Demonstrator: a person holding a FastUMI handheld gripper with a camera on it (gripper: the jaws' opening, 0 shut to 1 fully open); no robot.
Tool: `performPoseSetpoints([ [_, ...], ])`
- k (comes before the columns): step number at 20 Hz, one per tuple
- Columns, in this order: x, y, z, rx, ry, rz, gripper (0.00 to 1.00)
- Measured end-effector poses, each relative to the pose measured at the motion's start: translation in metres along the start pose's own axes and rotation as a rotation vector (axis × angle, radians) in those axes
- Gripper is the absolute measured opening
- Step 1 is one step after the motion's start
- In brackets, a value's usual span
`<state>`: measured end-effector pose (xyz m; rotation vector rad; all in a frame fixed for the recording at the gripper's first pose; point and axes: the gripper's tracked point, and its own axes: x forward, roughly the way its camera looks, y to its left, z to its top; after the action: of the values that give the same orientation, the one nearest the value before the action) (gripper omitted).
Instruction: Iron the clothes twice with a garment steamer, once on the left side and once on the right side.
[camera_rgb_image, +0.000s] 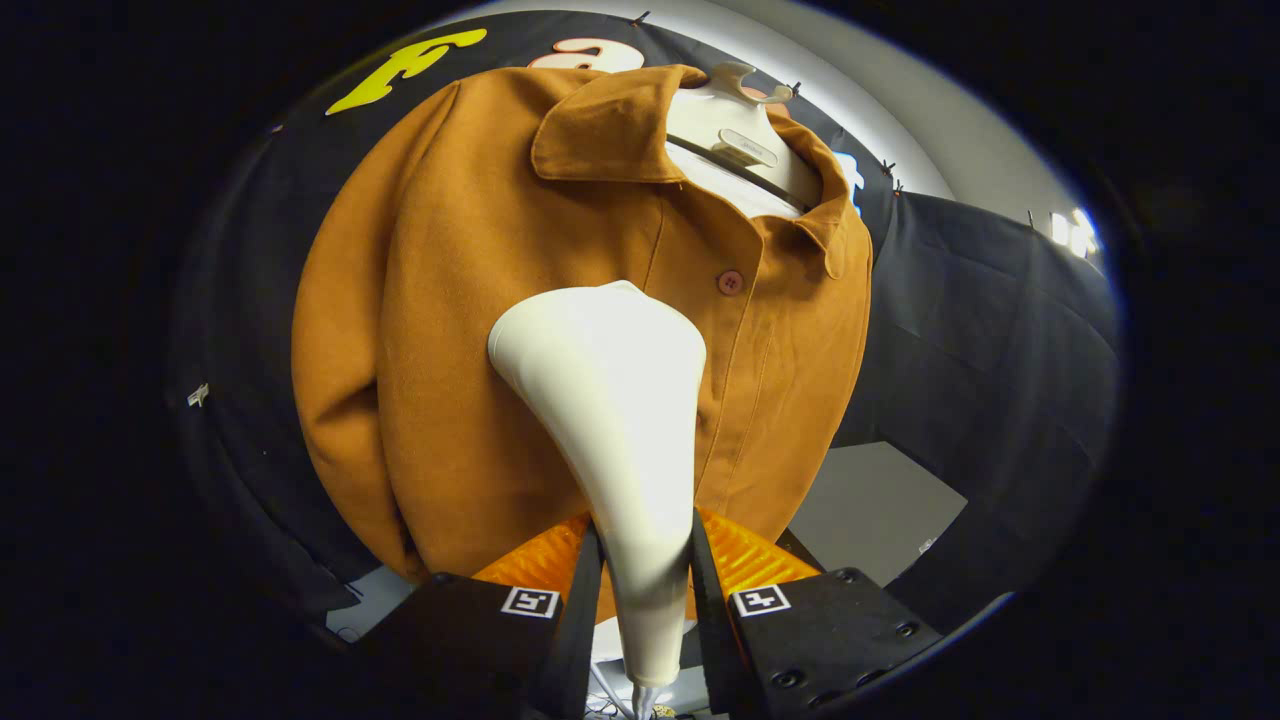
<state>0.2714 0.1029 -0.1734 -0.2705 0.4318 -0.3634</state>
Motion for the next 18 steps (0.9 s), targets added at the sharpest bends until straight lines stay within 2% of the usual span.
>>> performPoseSetpoints([
  [18,0.019,0.028,-0.09,-0.078,0.171,0.023,0.49],
])
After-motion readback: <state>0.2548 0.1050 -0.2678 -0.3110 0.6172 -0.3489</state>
